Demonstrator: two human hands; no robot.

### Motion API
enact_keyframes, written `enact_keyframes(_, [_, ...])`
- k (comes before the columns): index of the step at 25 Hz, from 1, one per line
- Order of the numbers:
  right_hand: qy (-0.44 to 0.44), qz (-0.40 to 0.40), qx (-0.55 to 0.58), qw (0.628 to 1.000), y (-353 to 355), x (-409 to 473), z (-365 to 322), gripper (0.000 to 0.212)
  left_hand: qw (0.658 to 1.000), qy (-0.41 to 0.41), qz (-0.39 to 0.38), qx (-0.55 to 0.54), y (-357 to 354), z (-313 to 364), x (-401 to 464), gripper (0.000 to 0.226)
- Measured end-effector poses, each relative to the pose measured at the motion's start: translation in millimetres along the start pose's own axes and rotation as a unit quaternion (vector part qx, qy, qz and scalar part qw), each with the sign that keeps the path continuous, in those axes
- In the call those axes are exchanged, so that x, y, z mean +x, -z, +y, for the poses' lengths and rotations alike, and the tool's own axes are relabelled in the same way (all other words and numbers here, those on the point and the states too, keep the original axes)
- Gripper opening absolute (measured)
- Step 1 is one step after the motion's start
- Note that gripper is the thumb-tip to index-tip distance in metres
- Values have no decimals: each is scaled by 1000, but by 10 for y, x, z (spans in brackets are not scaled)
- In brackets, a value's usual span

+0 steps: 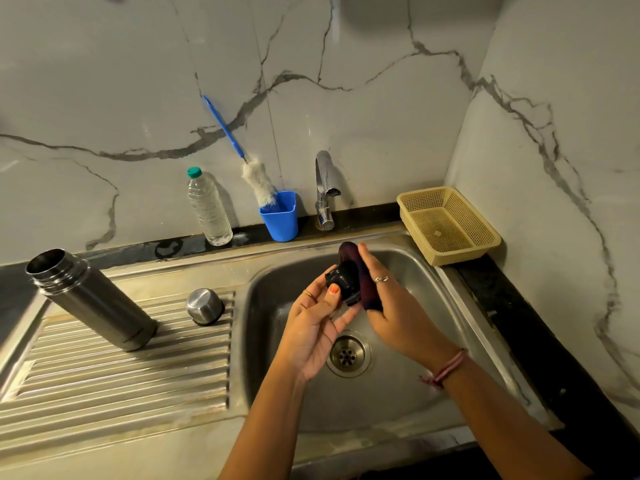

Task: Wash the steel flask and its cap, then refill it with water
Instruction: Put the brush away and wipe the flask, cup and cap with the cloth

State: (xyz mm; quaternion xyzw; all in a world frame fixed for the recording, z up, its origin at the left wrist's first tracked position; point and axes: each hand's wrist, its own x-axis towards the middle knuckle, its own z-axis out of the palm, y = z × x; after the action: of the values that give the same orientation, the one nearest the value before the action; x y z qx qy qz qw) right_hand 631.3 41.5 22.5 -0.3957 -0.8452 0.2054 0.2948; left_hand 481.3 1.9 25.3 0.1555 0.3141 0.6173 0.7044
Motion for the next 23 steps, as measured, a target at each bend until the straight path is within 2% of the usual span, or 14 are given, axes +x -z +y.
enact_keyframes(2, [-9, 23, -44, 999, -72, -20, -78, 91, 1000, -5, 2, 0, 14, -4, 28, 36])
enact_keyframes(4, [50, 40, -146, 987, -216, -51, -136, 88, 1000, -7, 9, 3, 14, -21, 42, 39])
enact_keyframes(5, [52, 33, -153, 986, -265, -51, -138, 90, 1000, -5, 13, 1, 7, -40, 47, 41])
enact_keyframes(9, [38, 2, -71, 997, -234, 10, -121, 95, 999, -9, 42, -8, 34, -92, 71, 33])
enact_keyframes(11, [-9, -9, 16, 1000, -150, 49, -104, 90, 1000, -8, 23, -6, 43, -71, 60, 29])
enact_keyframes(13, [-28, 11, 64, 997, -67, 77, -89, 86, 1000, -11, 8, -21, 35, -46, 43, 36])
enact_keyframes(14, [-24, 21, 38, 999, -46, 76, -109, 86, 999, -17, 2, -29, 32, -39, 42, 39])
enact_keyframes(17, [46, 61, -135, 988, -107, 20, -214, 83, 999, -31, -21, -34, -2, -47, 47, 40])
enact_keyframes(18, [59, 65, -146, 985, -130, 8, -240, 81, 998, -32, -29, -38, -2, -58, 58, 44])
enact_keyframes(21, [45, 42, -50, 997, -89, 65, -245, 84, 998, -39, -39, -36, -23, -74, 79, 66])
enact_keyframes(23, [-14, 37, 65, 997, -25, 130, -180, 85, 998, -47, -39, -19, -30, -60, 88, 75])
